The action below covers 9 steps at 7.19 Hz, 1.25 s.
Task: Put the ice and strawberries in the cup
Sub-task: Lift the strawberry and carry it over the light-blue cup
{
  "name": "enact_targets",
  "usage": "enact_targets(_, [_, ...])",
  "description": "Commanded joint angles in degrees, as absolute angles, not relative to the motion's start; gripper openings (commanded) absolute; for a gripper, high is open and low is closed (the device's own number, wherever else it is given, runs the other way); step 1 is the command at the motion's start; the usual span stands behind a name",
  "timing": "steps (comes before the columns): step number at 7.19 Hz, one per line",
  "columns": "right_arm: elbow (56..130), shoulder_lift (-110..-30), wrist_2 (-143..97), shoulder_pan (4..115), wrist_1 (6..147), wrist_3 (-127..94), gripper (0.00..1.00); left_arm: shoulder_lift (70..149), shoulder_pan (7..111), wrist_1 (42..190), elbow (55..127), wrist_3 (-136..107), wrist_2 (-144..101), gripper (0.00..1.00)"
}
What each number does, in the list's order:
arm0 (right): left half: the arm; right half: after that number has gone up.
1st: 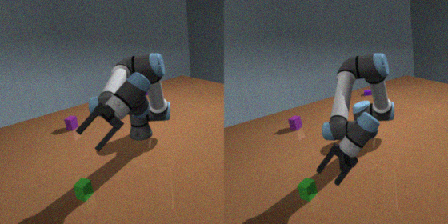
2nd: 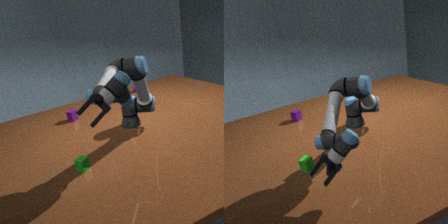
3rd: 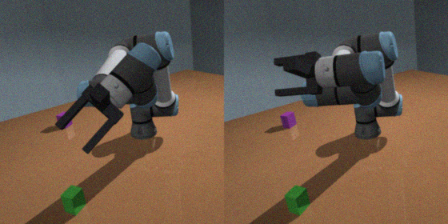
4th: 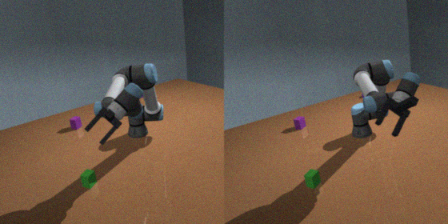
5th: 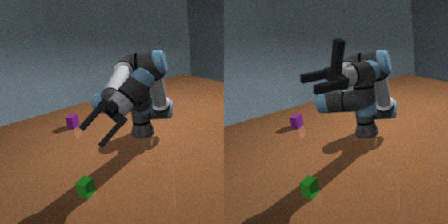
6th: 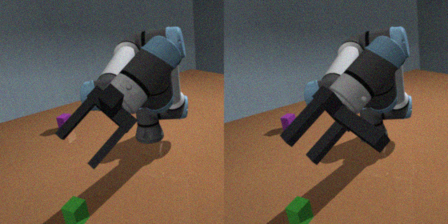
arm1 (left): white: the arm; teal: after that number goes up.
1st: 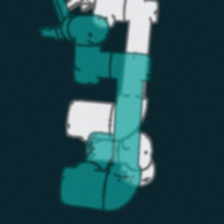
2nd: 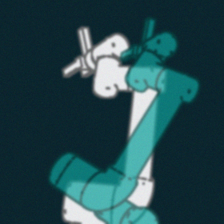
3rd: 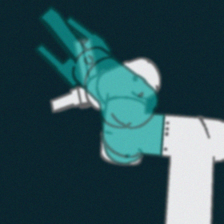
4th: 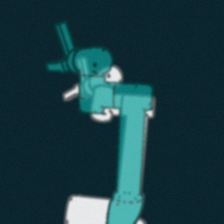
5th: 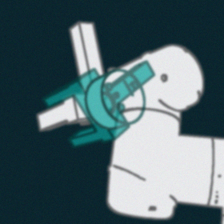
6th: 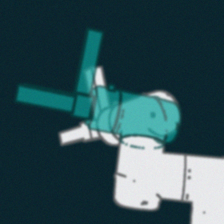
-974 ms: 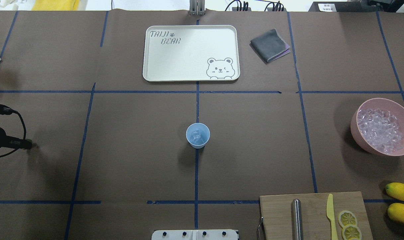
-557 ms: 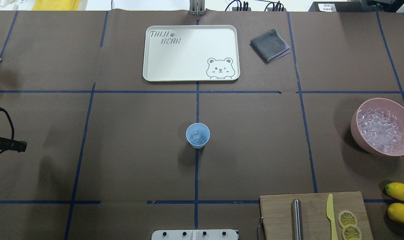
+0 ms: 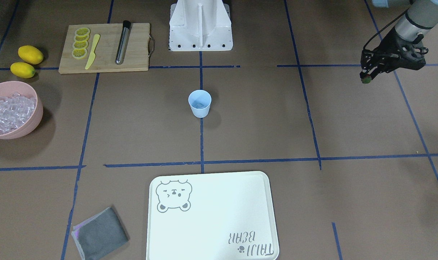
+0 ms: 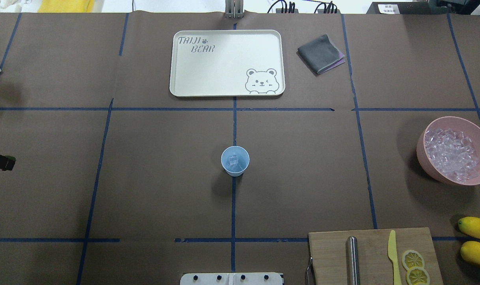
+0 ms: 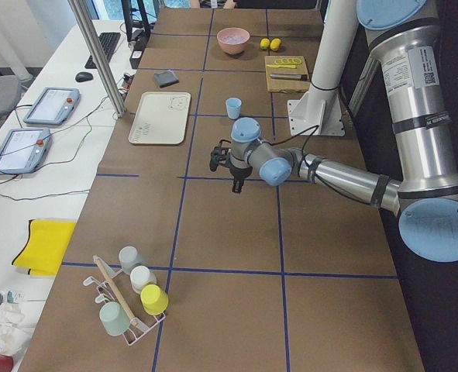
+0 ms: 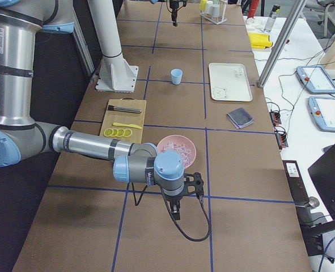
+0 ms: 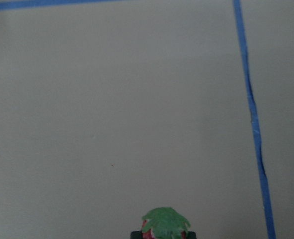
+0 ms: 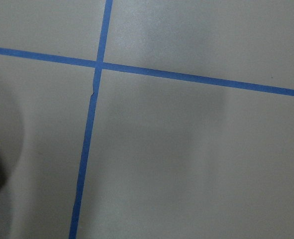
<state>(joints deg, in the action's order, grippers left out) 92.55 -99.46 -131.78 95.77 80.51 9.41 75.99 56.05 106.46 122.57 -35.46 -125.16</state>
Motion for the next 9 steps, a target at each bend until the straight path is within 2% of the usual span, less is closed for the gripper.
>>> enact_targets(1, [92.5, -99.5, -131.8, 95.8, 80.5, 9.4, 1.00, 85.5, 57.8, 80.2, 133.9, -30.0, -125.0, 0.07])
enact_targets(3, [92.6, -99.5, -131.8, 95.7, 80.5, 9.4, 1.00, 105.3, 56.0, 61.9, 135.4, -32.8, -124.5, 0.08])
enact_targets(4, [92.6, -99.5, -131.8, 95.7, 80.4, 9.3, 1.00, 110.5, 50.2, 61.5, 134.8, -37.0, -124.4, 0.08])
enact_targets(5, [92.6, -99.4, -131.8, 95.7, 80.4, 9.3, 1.00, 116.7, 44.5, 61.7, 131.7, -45.0, -121.3, 0.08])
enact_targets(7, [92.6, -99.4, -131.8, 95.7, 80.4, 9.1, 1.00, 128.7, 34.6, 62.3, 120.5, -58.2, -113.0, 0.09])
enact_targets(9, [92.8, -99.5, -131.8, 95.7, 80.4, 9.0, 1.00, 135.0, 33.8, 67.6, 109.9, -69.4, -112.4, 0.14])
